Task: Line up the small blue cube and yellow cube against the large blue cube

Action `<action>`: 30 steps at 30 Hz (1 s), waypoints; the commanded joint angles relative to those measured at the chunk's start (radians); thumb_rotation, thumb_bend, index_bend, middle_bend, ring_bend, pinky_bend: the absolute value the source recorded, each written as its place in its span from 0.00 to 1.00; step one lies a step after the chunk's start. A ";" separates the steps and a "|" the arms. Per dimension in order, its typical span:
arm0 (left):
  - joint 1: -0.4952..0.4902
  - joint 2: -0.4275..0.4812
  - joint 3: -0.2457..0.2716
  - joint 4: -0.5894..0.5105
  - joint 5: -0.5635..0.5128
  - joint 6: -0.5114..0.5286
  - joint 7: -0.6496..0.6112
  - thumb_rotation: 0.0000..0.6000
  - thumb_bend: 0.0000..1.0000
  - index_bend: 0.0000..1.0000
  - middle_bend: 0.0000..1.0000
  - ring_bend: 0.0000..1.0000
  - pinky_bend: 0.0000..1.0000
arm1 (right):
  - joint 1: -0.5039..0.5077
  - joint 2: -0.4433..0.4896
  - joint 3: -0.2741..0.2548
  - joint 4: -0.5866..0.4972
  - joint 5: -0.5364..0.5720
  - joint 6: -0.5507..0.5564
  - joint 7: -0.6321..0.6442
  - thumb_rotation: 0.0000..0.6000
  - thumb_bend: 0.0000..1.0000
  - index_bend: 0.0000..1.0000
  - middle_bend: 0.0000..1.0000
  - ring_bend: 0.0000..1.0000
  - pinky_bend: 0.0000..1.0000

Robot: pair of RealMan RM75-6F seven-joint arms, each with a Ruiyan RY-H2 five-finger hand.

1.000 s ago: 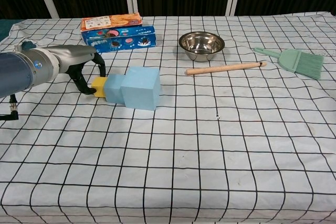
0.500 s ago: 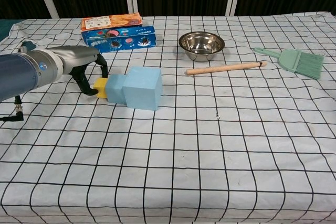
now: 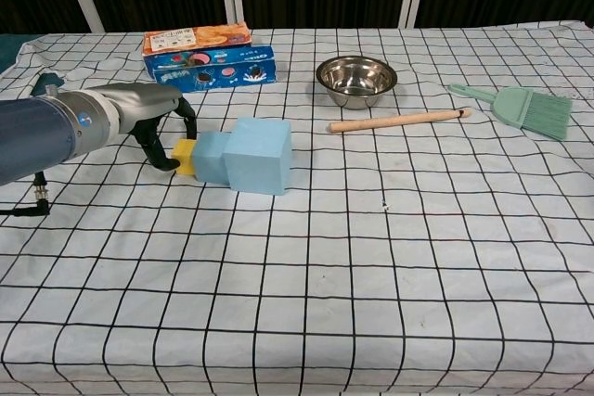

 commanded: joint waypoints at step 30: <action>0.263 0.377 0.172 -0.415 0.429 0.395 -0.156 1.00 0.16 0.11 0.06 0.00 0.00 | -0.001 -0.004 0.001 -0.003 0.007 0.003 -0.019 1.00 0.22 0.10 0.07 0.21 0.12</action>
